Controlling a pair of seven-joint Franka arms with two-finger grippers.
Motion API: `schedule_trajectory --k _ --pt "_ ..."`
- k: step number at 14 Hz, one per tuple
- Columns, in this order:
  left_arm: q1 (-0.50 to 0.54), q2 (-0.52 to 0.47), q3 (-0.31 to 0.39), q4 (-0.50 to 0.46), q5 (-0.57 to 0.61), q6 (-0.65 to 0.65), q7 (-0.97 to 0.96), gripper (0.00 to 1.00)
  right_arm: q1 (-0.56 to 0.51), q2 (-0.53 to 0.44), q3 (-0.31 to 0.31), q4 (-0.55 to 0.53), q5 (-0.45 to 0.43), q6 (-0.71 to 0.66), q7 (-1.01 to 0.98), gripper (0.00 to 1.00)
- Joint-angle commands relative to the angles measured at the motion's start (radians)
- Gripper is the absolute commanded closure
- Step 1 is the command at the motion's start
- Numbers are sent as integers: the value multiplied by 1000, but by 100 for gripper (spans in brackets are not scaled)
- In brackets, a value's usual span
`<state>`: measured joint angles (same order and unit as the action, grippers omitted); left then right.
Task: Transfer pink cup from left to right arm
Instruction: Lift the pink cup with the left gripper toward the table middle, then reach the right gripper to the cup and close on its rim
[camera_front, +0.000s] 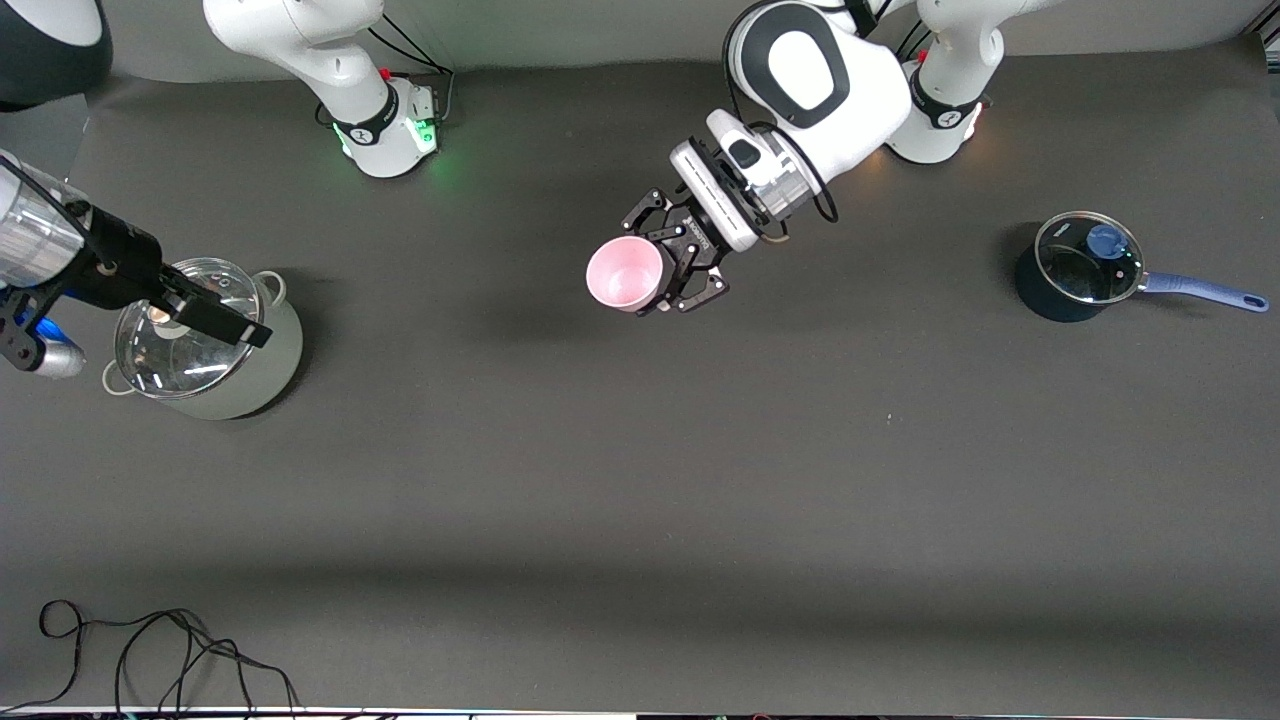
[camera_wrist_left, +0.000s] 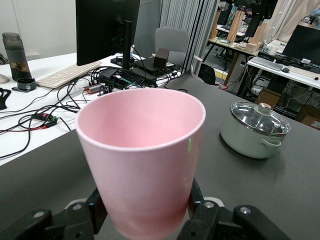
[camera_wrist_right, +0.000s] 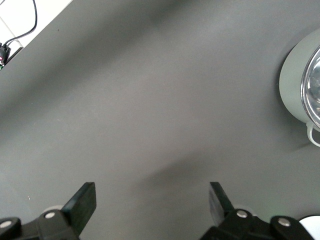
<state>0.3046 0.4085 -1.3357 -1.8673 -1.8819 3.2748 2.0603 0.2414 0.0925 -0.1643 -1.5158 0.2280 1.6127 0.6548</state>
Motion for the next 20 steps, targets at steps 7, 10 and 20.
schedule_trajectory --k 7,10,20 --pt "-16 -40 7 -1 -20 17 -26 67 260 71 -11 153 13 9 477 0" --pt "-16 -39 7 -1 -20 25 -26 67 373 174 -11 276 4 9 739 0" --pt "-18 -40 7 0 -20 26 -51 67 509 294 9 431 22 10 896 0"
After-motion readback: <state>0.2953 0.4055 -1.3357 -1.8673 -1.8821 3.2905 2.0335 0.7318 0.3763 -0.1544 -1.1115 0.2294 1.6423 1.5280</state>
